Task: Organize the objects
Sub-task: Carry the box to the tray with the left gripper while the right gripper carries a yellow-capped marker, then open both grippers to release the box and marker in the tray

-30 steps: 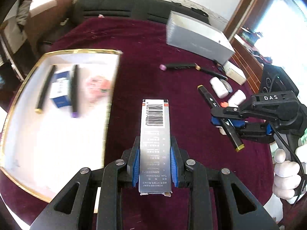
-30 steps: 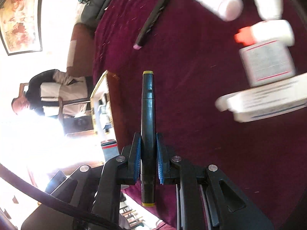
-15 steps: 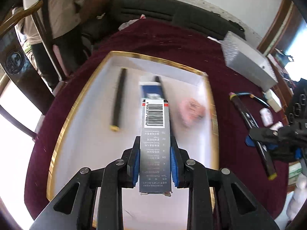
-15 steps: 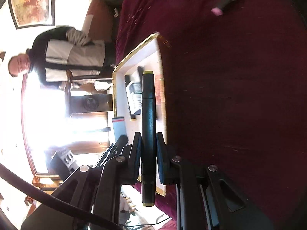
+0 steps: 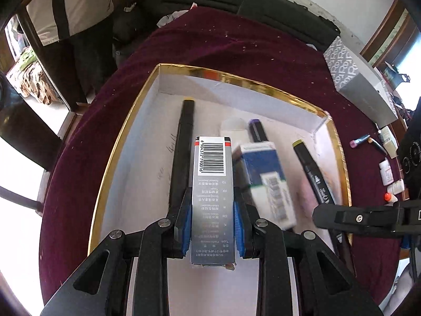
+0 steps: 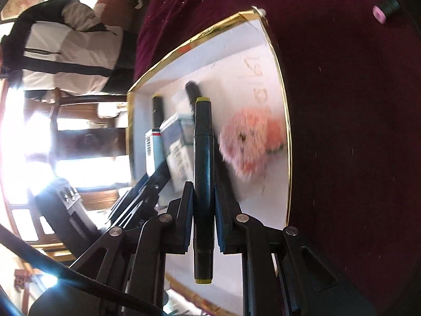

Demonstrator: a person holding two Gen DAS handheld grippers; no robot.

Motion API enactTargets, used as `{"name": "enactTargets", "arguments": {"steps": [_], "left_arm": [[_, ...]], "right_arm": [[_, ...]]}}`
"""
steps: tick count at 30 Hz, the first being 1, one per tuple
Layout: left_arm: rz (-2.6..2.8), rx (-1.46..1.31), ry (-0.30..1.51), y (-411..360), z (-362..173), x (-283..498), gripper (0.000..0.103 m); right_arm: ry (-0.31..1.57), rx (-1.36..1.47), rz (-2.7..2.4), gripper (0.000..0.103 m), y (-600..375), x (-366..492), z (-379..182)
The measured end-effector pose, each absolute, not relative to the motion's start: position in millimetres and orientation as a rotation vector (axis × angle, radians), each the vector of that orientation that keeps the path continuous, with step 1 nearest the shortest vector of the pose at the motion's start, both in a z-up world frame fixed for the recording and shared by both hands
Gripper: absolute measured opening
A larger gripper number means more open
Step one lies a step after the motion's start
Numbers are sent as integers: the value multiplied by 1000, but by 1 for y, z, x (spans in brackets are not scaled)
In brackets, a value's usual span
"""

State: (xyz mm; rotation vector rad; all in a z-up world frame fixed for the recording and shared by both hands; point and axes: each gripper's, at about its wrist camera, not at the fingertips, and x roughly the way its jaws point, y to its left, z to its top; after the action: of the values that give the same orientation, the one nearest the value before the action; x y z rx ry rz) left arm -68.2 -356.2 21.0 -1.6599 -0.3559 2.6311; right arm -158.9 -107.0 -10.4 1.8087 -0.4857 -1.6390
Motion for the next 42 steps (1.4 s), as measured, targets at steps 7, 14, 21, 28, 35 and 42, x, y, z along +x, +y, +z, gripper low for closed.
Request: {"name": "enactTargets", "arguments": {"steps": [7,14,21,28,35,42], "left_arm": [[2651,-1645,-291,-363,19,-81,23],[2666,-1617,-260,-365,18,-87,23],[2679,-1613,-234,-360,18,-87,24],[2706,-1608,-250,-359,37,-74,24],[2917,-1512,-200,-358,105,-35,45],[3093,-1375,-131,-336,169,5,52]], "right_arm": [[-353,1821,-1762,13,-140,-168,-20],[-235,1813,-1848,13,-157,-182,-26],[-135,1800,-1886,13,-174,-185,-31],[-124,1764,-1896,27,-173,-180,-17],[-93,1669,-2005,50,-137,-162,17],[-155,1579,-2061,54,-94,-142,46]]}}
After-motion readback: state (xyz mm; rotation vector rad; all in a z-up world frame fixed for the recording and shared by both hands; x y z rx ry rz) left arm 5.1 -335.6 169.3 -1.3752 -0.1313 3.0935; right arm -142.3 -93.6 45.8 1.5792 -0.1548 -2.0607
